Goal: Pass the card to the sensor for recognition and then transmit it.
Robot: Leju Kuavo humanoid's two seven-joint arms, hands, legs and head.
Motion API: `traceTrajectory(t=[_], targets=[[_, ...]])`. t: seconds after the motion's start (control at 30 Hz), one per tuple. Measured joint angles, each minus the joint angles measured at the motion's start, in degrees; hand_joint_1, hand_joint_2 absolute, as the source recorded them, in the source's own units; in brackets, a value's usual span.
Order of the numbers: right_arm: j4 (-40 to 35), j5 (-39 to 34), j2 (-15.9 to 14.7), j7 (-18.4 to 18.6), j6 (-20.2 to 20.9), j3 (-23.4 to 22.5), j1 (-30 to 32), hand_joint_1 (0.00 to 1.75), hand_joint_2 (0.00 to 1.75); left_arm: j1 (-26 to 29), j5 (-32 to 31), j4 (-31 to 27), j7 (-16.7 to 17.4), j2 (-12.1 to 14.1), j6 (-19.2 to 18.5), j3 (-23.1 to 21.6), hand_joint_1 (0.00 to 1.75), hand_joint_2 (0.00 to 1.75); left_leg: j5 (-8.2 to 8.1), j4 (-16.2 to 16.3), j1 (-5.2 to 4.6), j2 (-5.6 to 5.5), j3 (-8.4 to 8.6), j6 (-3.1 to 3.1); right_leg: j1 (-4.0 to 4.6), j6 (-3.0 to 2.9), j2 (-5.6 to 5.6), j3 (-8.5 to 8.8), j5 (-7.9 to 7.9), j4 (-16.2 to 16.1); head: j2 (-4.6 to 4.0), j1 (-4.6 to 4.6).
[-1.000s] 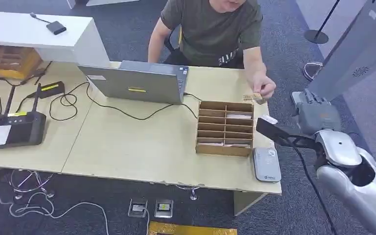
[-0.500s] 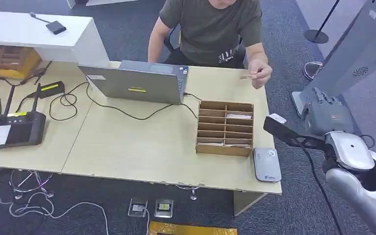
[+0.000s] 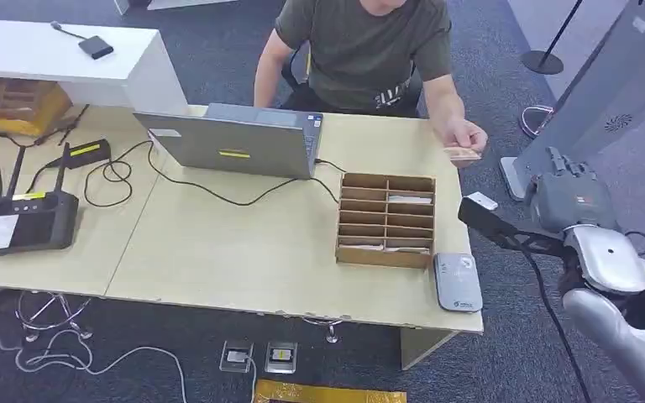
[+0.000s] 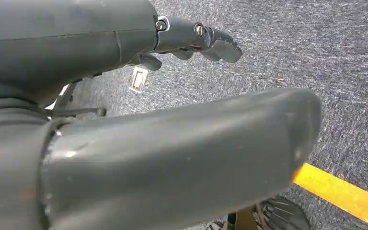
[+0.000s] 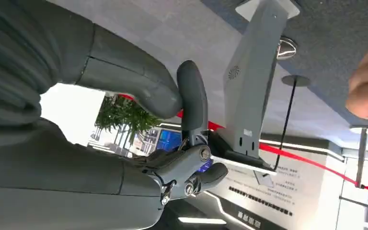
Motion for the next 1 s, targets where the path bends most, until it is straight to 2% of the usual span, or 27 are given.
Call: traceTrajectory(t=[0.43, 1.0], targets=[[0.0, 1.2, -0.18, -0.11, -2.8, -0.94, -0.04, 0.0, 1.75, 0.01, 1.12, -0.09, -0.02, -0.02, 0.42, -1.44, 0.0, 0.0, 0.0, 0.0, 0.0, 0.0, 0.0, 0.0, 0.0, 0.0, -0.01, 0.0, 0.0, 0.0, 0.0, 0.0], [-0.17, 2.05, -0.13, -0.13, -2.8, -0.92, -0.38, 0.0, 1.75, -0.01, 1.77, -0.11, -0.17, 0.09, 0.39, -2.08, 0.0, 0.0, 0.0, 0.0, 0.0, 0.0, -0.01, 0.0, 0.0, 0.0, -0.02, 0.01, 0.0, 0.0, 0.0, 0.0]])
